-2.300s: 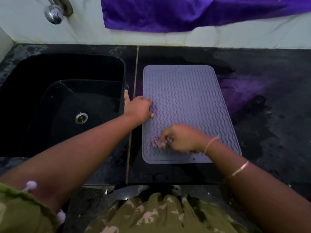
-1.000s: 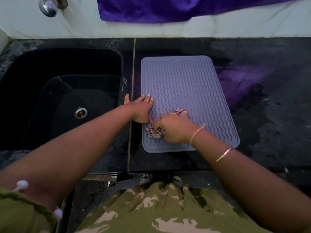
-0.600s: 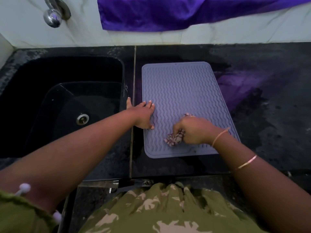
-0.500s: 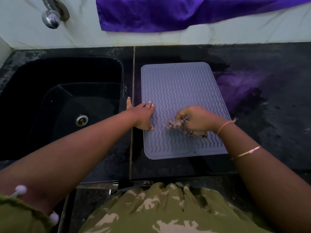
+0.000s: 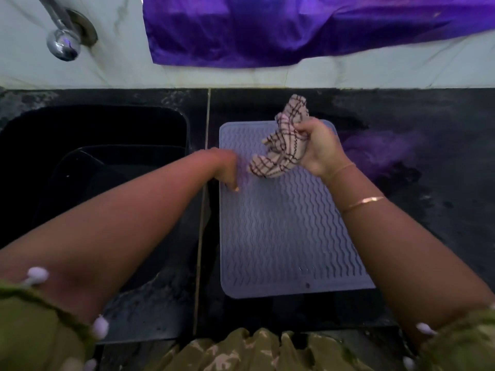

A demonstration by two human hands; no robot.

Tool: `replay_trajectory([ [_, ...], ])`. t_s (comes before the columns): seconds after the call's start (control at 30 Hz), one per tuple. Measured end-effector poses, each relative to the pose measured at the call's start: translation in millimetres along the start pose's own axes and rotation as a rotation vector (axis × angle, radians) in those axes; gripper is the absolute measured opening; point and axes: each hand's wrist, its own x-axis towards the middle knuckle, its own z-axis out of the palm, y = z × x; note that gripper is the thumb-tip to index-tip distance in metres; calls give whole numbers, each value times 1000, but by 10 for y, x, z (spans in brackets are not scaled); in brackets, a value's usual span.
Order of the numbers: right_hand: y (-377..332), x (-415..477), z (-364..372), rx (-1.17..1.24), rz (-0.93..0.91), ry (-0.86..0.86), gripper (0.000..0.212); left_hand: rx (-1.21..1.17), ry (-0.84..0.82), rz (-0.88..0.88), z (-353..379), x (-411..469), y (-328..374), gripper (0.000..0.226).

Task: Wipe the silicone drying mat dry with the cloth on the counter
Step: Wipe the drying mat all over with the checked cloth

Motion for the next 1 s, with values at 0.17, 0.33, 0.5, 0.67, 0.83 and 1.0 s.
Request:
replay_trajectory([
  [0.17,-15,549,113,-226,-60,91,37,115,-8,-88,43,284,-64,136],
  [0.33,145,816,-7,-1042,-238,182,55,139,-36,-50,78,421,-156,146],
  [0.5,565,934,105,-1580,-176,55,95,227,-36,-35,103,451,-118,146],
  [0.67,593,1048,133,-1821,-357,157,70,269,-48,-75,79,430,-85,145],
  [0.83,612,890,-3,-1859,-499,112,50,264,-76,-139,73,434,-37,147],
  [1.0,744,458,-203,-1847,-583,-10,50,238,-56,-131,99,446,-60,149],
])
